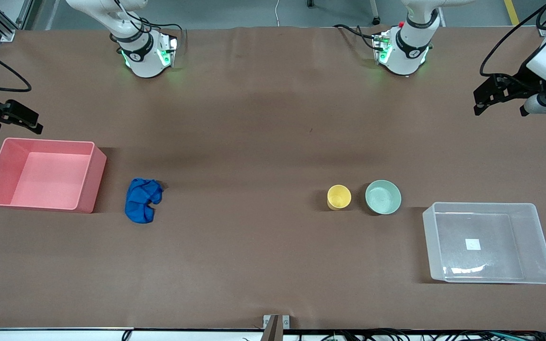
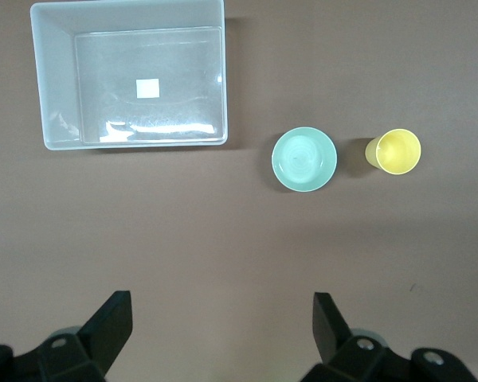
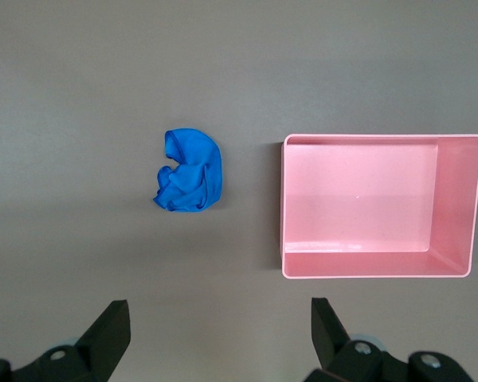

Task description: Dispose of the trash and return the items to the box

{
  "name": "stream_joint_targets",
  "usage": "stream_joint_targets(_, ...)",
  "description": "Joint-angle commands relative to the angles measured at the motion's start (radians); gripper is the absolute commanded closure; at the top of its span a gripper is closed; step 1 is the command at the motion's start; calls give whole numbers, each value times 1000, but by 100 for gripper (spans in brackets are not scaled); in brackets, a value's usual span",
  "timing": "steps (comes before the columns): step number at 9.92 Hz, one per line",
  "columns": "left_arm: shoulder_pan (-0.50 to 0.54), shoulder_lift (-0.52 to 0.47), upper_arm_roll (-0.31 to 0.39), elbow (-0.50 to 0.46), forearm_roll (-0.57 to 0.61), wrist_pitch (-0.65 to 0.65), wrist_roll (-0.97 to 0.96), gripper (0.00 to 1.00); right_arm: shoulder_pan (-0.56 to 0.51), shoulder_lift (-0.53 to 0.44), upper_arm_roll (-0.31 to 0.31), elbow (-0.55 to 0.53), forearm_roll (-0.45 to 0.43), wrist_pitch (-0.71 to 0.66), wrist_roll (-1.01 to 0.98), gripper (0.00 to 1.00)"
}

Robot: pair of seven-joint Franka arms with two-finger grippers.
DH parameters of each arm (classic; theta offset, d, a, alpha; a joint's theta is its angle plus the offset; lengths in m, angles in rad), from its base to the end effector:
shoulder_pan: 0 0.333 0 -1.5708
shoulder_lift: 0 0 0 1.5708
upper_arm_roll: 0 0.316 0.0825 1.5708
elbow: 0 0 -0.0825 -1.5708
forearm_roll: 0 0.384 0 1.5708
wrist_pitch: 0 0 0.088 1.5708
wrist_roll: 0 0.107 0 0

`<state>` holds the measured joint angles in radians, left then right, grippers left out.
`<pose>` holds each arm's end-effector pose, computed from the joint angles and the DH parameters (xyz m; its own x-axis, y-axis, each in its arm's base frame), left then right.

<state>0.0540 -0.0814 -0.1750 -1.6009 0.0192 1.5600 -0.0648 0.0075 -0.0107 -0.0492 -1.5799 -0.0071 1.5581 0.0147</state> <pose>0.5243 -0.0659 0.6528 0.9976 -0.0559 0.0413 -0.0546 -0.9980 -0.0307 0.5493 -0.0238 0.6250 0.9983 -0.0564 -0.0110 -0.0564 -0.9984 0.0067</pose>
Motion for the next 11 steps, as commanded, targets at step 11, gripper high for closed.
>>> stream_joint_targets(11,-11,291,-11,-51,4,285,-306,0,-3,-2,-1,-38,-4,65,-4,0)
